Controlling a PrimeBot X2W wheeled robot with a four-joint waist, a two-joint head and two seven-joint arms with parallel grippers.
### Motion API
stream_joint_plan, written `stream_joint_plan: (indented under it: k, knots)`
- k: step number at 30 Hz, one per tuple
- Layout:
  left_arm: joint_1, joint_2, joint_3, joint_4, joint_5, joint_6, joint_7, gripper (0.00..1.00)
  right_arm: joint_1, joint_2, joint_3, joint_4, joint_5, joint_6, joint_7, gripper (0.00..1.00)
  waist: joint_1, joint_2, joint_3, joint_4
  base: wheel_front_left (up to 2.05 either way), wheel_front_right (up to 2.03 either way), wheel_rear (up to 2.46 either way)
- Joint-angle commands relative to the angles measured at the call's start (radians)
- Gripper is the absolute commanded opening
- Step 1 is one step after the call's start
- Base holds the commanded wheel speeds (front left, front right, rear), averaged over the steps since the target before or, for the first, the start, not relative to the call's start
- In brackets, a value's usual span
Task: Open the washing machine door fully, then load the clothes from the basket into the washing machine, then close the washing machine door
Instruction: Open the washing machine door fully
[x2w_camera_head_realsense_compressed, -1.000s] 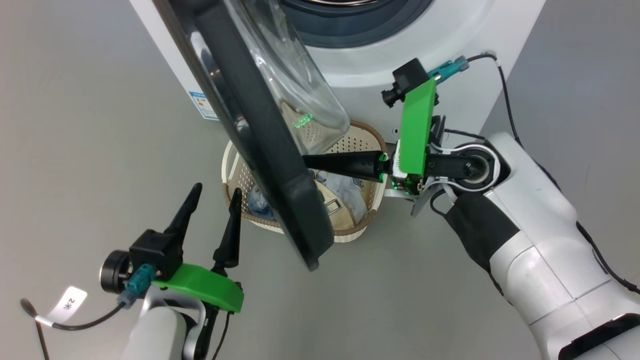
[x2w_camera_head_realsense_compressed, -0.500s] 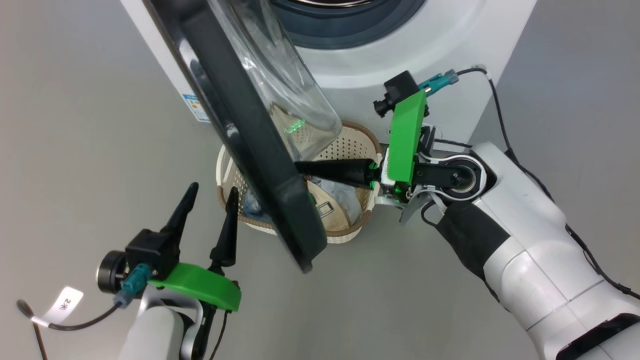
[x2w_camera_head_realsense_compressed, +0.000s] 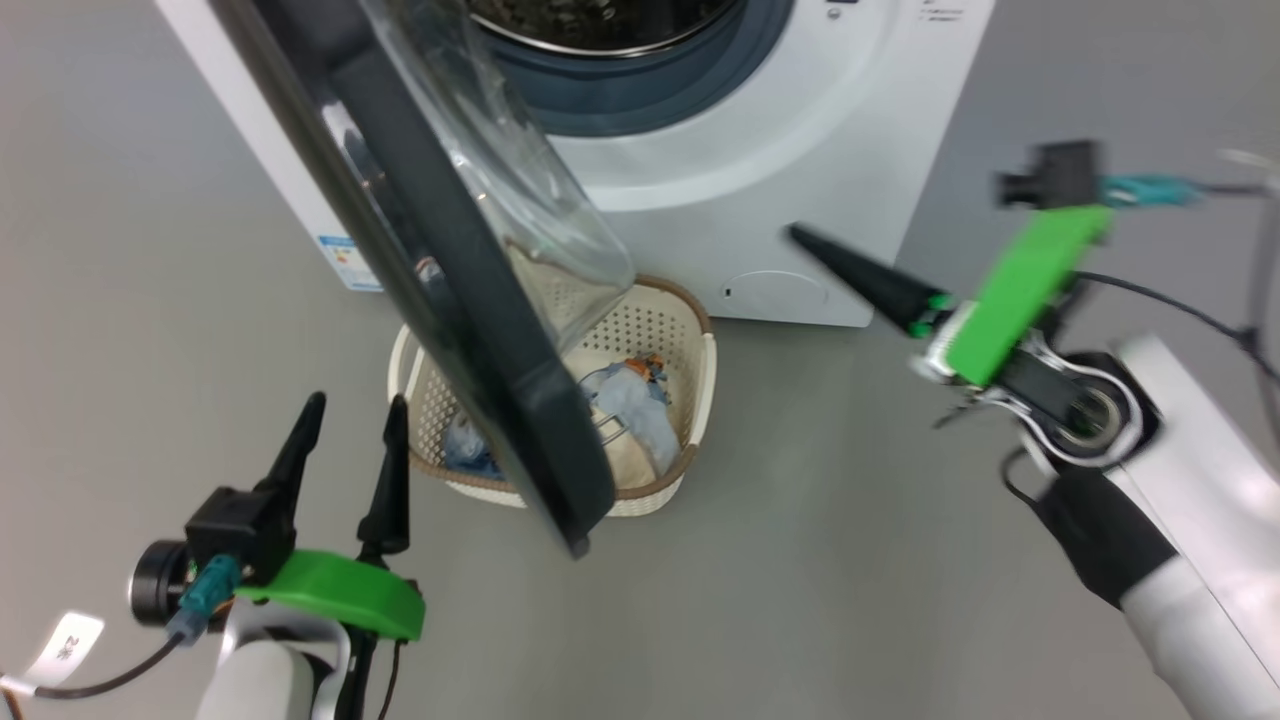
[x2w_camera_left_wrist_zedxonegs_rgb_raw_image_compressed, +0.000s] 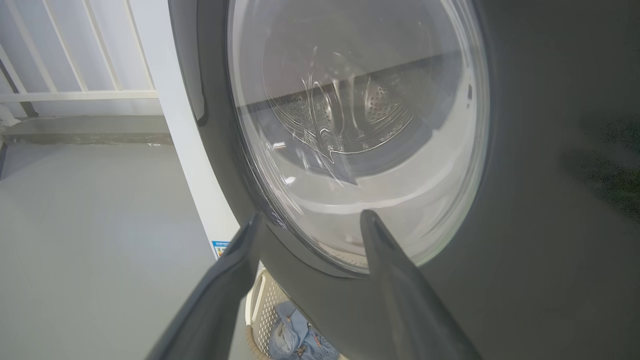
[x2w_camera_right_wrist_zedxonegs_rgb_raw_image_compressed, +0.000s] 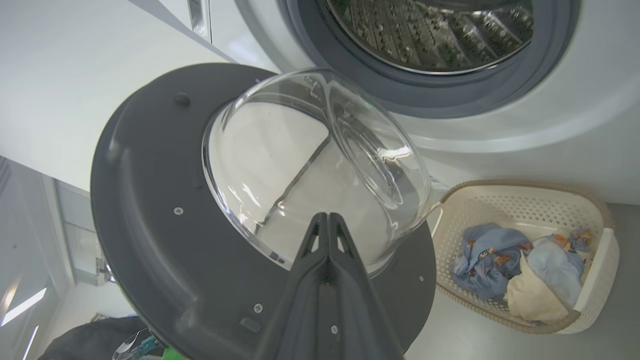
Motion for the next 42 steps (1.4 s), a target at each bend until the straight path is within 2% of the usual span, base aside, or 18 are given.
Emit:
stream_joint_plan:
  k: [1, 5, 9, 11, 13, 14, 15, 22, 24, 30, 37, 42]
  knots:
    - [0.004, 0.026, 0.043, -0.032, 0.014, 0.000, -0.006, 1.00, 0.048, -0.009, -0.022, -0.052, -0.041, 0.002, -0.069, 0.00, 0.0000, 0.0000, -0.018, -0.022, 0.00, 0.00, 0.00]
    - [0.031, 0.038, 0.070, -0.052, 0.018, -0.001, -0.006, 1.00, 0.166, -0.030, -0.077, -0.121, -0.151, 0.002, -0.242, 0.00, 0.0000, 0.0000, -0.034, -0.048, 0.00, 0.00, 0.00]
    - [0.059, 0.047, 0.090, -0.074, 0.026, 0.000, -0.006, 1.00, 0.275, -0.040, -0.110, -0.185, -0.279, 0.002, -0.362, 0.00, 0.0000, 0.0000, -0.050, -0.073, 0.00, 0.00, 0.00]
    - [0.072, 0.049, 0.098, -0.081, 0.029, 0.000, -0.006, 1.00, 0.330, -0.029, -0.139, -0.204, -0.332, 0.002, -0.422, 0.24, 0.0000, 0.0000, -0.059, -0.083, 0.00, 0.00, 0.00]
    - [0.086, 0.051, 0.104, -0.086, 0.030, 0.000, -0.006, 1.00, 0.375, -0.020, -0.165, -0.221, -0.394, 0.002, -0.481, 0.42, 0.0000, 0.0000, -0.070, -0.092, 0.00, 0.00, 0.00]
    - [0.094, 0.051, 0.107, -0.088, 0.031, 0.001, -0.006, 1.00, 0.398, -0.010, -0.183, -0.224, -0.420, 0.002, -0.509, 0.65, 0.0000, 0.0000, -0.075, -0.097, 0.00, 0.00, 0.00]
    - [0.101, 0.051, 0.110, -0.090, 0.032, 0.001, -0.006, 1.00, 0.416, -0.007, -0.193, -0.230, -0.456, 0.002, -0.534, 1.00, 0.0000, 0.0000, -0.080, -0.101, 0.00, 0.00, 0.00]
    - [0.144, 0.047, 0.115, -0.102, 0.037, 0.001, -0.006, 1.00, 0.518, 0.019, -0.269, -0.230, -0.717, 0.002, -0.636, 1.00, 0.0000, 0.0000, -0.108, -0.116, 0.00, 0.00, 0.00]
    - [0.149, 0.046, 0.116, -0.105, 0.037, 0.001, -0.006, 1.00, 0.531, 0.029, -0.283, -0.231, -0.751, 0.002, -0.644, 1.00, 0.0000, 0.0000, -0.111, -0.117, 0.00, 0.00, 0.00]
    - [0.182, 0.040, 0.125, -0.133, 0.037, 0.004, -0.006, 1.00, 0.607, 0.083, -0.363, -0.251, -0.961, 0.002, -0.666, 1.00, 0.0000, 0.0000, -0.129, -0.123, 0.00, 0.00, 0.00]
    - [0.225, 0.032, 0.145, -0.164, 0.035, 0.014, -0.006, 1.00, 0.683, 0.160, -0.456, -0.301, -1.113, 0.002, -0.668, 1.00, 0.0000, 0.0000, -0.148, -0.132, 0.00, 0.00, 0.00]
    - [0.249, 0.026, 0.146, -0.180, 0.038, 0.019, -0.006, 1.00, 0.728, 0.181, -0.472, -0.324, -1.186, 0.002, -0.669, 1.00, 0.0000, 0.0000, -0.157, -0.138, 0.00, 0.00, 0.00]
